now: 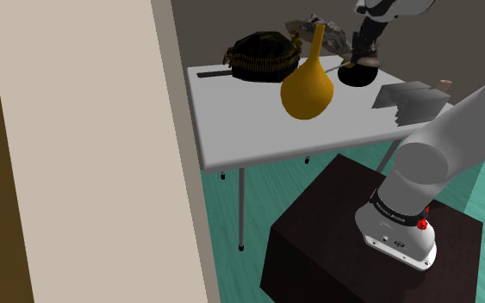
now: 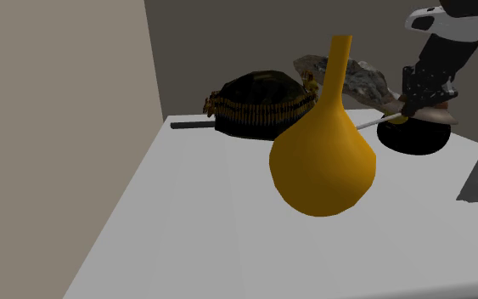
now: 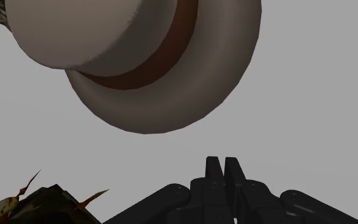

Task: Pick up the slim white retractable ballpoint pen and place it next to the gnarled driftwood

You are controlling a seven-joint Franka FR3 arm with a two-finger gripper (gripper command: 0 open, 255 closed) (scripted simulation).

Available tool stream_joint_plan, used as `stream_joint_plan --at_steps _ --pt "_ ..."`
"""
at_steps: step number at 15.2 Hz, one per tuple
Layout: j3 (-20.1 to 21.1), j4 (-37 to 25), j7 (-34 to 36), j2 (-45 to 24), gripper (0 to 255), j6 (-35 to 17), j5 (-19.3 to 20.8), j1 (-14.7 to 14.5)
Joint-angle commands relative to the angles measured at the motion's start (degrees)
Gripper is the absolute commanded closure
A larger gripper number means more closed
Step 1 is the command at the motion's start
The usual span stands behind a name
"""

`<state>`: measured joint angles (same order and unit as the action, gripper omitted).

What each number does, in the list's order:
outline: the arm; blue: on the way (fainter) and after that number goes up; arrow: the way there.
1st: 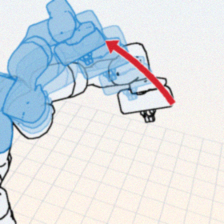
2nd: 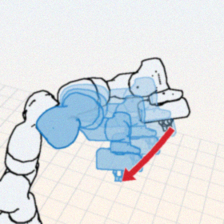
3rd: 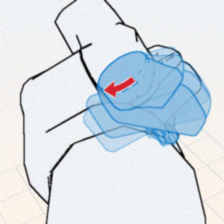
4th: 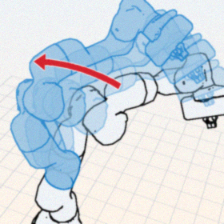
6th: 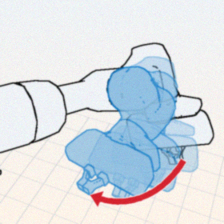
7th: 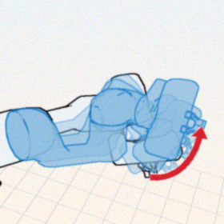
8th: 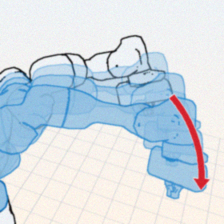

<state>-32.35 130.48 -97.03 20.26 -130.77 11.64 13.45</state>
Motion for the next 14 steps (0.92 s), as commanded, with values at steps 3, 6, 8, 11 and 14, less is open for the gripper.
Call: stream_joint_plan --at_steps 3,6,8,11,14 --pt "-0.66 2.21 -0.19 -1.15 255 -3.33 -0.20 -0.12" --pt "-1.21 3.83 -0.43 -2.04 255 -5.79 -0.40 -0.21" --pt "-1.59 4.86 -0.64 -2.72 255 -7.46 -0.59 -0.31" --pt "-2.20 6.31 -1.03 -3.87 255 -9.98 -1.00 -0.50" --pt "-2.86 7.66 -1.54 -5.17 255 -12.54 -1.58 -0.77"
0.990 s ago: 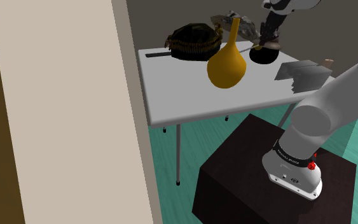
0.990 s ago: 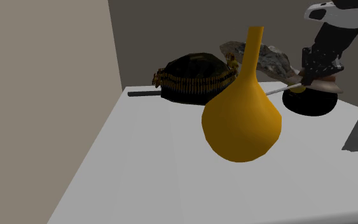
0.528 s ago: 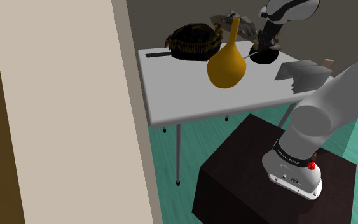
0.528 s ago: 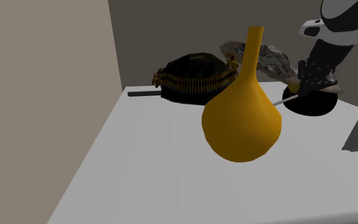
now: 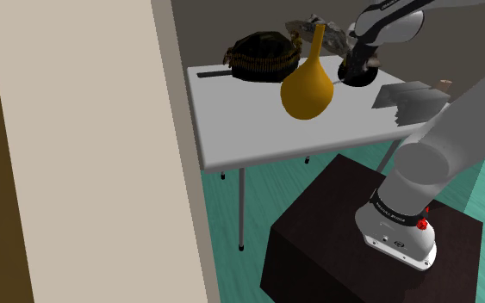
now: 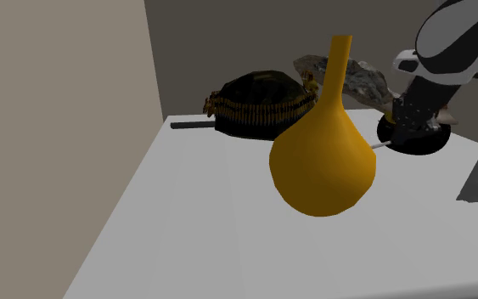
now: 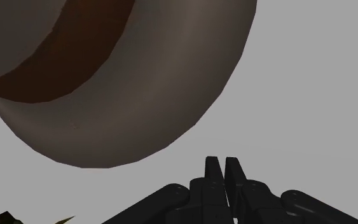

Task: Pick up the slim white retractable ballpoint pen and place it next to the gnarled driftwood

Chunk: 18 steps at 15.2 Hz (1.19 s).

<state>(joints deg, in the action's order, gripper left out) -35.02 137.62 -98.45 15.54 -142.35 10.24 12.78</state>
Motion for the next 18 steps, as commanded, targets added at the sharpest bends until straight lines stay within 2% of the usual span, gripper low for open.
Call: stream_joint_plan --at_steps 1,7,14,15,18 --pt "-0.42 0.94 -0.32 -0.92 255 -1.81 -0.42 -0.21" --pt "-1.92 3.29 -2.00 -4.17 255 -7.11 -2.51 -1.15" --pt "-1.91 3.28 -2.00 -4.16 255 -7.09 -2.51 -1.14" --pt "-1.91 3.28 -2.00 -4.16 0 -7.09 -2.51 -1.14" --pt "-1.91 3.28 -2.00 -4.16 0 -7.09 -2.51 -1.14"
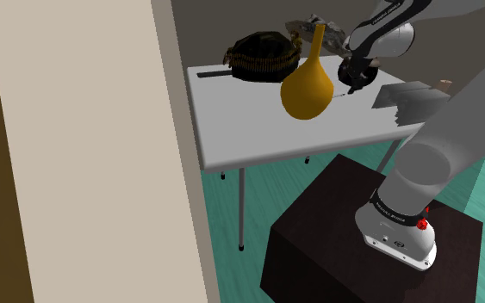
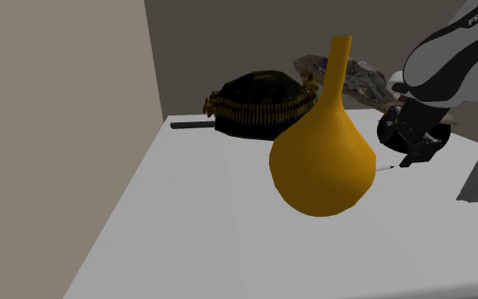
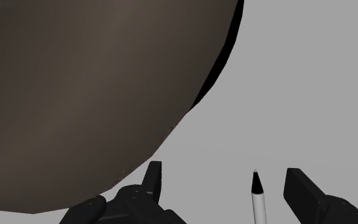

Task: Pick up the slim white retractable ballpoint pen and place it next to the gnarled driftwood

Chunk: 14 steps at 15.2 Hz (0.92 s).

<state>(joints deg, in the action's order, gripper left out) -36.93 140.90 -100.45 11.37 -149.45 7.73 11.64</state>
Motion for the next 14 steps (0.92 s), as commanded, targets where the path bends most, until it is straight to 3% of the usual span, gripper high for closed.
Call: stream_joint_plan --at_steps 1,2,6,14 --pt "0.00 0.00 0.00 0.00 0 0.00 0.00 0.00" --pt "0.00 0.00 0.00 0.00 0 0.00 0.00 0.00" --pt "3.10 -1.00 3.55 7.58 0 8.04 4.86 2.50" --pt "3.14 -1.00 3.53 7.57 0 8.04 4.84 2.54"
